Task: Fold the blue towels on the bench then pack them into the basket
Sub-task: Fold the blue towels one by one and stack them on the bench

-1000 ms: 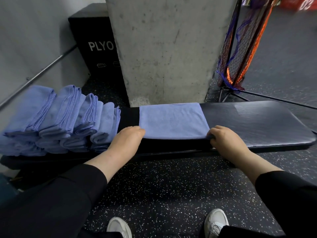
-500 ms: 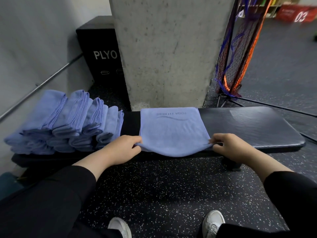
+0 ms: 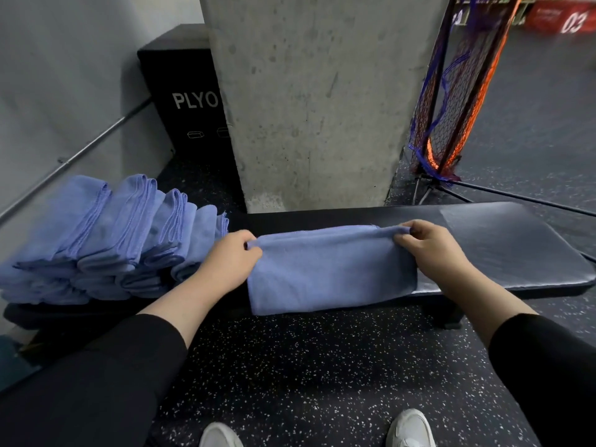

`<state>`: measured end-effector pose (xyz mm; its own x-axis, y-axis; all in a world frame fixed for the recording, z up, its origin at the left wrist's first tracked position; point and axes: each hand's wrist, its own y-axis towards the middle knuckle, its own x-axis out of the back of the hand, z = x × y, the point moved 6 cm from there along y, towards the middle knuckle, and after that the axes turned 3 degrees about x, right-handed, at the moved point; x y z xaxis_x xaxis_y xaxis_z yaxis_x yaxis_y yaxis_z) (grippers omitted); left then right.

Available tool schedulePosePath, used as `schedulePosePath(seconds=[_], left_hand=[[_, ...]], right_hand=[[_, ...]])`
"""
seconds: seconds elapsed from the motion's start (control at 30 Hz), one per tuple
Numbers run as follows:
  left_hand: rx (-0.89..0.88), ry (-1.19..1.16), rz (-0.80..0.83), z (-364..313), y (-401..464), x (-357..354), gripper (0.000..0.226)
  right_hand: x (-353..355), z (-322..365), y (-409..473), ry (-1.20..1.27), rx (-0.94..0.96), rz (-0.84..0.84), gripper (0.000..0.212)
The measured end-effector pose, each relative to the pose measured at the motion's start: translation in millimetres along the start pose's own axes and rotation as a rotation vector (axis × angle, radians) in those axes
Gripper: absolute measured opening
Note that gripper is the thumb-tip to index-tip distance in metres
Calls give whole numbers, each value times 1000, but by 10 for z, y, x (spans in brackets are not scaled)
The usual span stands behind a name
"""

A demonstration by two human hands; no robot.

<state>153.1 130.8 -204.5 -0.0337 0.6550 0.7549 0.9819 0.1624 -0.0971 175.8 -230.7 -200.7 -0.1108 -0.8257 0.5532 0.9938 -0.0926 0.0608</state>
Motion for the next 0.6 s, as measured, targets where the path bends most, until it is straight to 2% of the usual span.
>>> schedulePosePath(seconds=[0.1,0.2,0.23,0.3,0.37,0.5,0.6], left_hand=[[-68,210,-143,-138,216,10,8],[-53,302,-184,-153,495,-32,9],[-59,385,-190,-147,588,-58,12],[-80,608,-185,-144,726,-160,32],[-153,651,-194,-190,788,-301,43],[-437,463,0,-310,674,-741,45],[-458,544,190,-174,549,-1066,53]], right_hand=[[-98,8,337,-70,10,-78,12],[-247,24,737,-157,11,-107,23],[-329,-7,860,-180,-9,-88,28],[-528,-96,1000,-232,-62,-17,48],[-682,-213,1012,-369,-76,10,58],[-759,-141,819,-558,136,-103,40],[-903,34,595,-536,281,-61,29]])
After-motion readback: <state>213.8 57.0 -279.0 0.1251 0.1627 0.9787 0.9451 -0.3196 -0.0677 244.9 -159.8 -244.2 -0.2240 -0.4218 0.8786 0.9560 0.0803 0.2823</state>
